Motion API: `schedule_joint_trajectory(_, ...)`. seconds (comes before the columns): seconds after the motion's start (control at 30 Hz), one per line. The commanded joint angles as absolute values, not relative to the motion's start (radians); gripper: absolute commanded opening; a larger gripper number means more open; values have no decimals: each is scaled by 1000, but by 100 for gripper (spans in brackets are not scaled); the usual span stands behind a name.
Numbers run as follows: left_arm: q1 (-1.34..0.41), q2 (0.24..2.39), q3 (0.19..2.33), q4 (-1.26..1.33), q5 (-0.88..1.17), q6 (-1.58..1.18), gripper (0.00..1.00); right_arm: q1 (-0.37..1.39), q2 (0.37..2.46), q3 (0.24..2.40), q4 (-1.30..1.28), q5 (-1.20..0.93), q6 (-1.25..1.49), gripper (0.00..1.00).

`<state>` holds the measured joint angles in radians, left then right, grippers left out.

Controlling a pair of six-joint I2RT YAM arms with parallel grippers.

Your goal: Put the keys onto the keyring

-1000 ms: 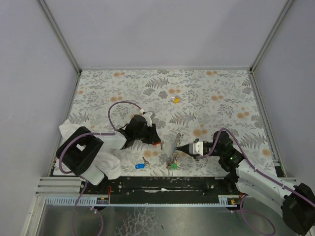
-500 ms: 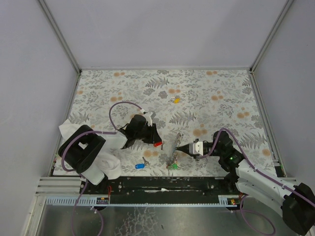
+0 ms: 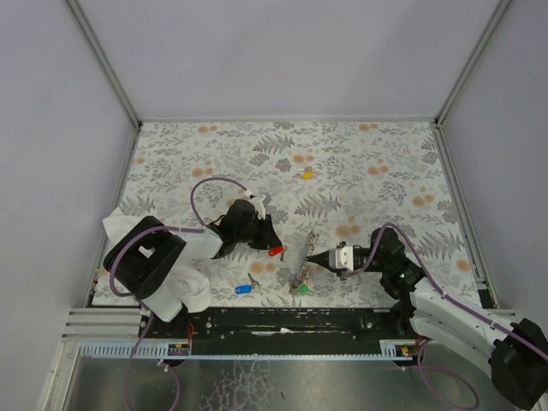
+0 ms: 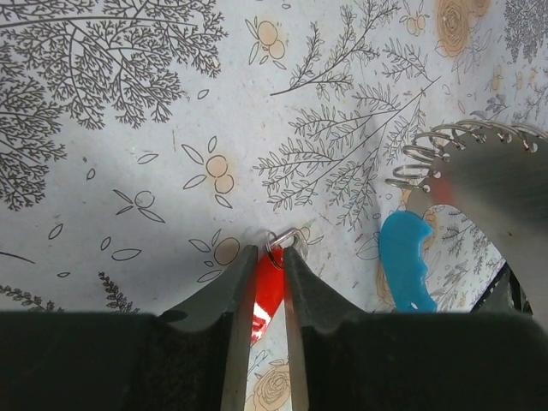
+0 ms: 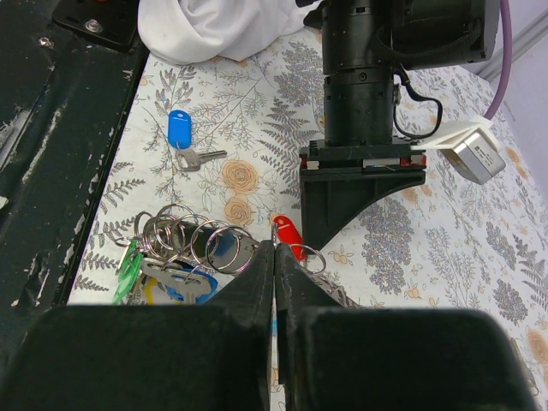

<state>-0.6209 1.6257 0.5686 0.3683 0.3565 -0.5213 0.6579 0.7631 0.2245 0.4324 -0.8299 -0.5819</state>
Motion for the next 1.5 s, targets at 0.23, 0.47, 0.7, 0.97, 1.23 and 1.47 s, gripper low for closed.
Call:
schedule_joint_trajectory(0.23, -621, 1628, 585, 430, 350, -531, 2, 650, 759, 242, 513, -839, -575, 0)
schedule_joint_trajectory(0.47, -621, 1492, 558, 443, 367, -407, 0, 650, 753, 248, 504, -835, -578, 0)
schedule_joint_trajectory(0.7, -622, 1295, 521, 462, 416, -200, 0, 650, 724, 271, 478, -821, -573, 0)
schedule_joint_trajectory(0.97, -622, 1158, 479, 407, 373, -83, 0, 650, 711, 288, 454, -763, -569, 0)
schedule_joint_trajectory(1.23, -629, 998, 402, 215, 195, -254, 0, 650, 726, 279, 458, -742, -562, 0)
schedule_joint_trajectory(1.47, -735, 945, 383, 52, 8, -343, 0, 650, 708, 260, 483, -752, -543, 0)
